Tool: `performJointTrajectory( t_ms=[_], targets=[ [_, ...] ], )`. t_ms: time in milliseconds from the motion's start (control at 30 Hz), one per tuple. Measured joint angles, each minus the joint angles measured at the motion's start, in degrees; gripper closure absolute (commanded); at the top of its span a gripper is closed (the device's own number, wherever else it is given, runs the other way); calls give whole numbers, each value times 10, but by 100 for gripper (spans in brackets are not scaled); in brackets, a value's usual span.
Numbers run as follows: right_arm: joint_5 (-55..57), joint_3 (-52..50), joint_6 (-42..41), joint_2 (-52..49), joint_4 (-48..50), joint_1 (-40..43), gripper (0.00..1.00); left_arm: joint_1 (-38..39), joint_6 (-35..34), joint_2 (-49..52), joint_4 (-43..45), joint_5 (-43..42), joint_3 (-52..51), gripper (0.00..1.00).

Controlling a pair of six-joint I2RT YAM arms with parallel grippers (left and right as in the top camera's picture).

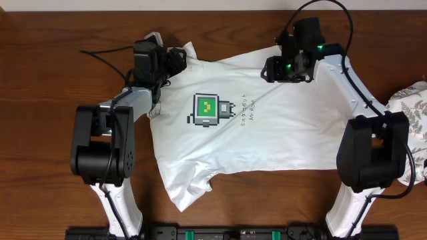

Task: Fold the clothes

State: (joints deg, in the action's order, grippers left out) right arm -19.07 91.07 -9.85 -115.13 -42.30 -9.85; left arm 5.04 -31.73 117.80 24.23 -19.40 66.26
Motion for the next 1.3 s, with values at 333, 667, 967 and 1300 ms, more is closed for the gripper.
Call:
performJointTrajectory(
  t_ms=[333,667,967,1300],
  targets=[
    [6,0,0,0,-7,0,46,0,-10,28,35,0,0,35],
    [7,0,0,0,-12,0,46,0,-25,51,81,-2,0,94],
    [17,0,0,0,-13,0,47,1,-1,1,28,-17,0,94],
    [57,0,0,0,-16,0,49,15,85,-168,-136,-32,1,94]
  ],
)
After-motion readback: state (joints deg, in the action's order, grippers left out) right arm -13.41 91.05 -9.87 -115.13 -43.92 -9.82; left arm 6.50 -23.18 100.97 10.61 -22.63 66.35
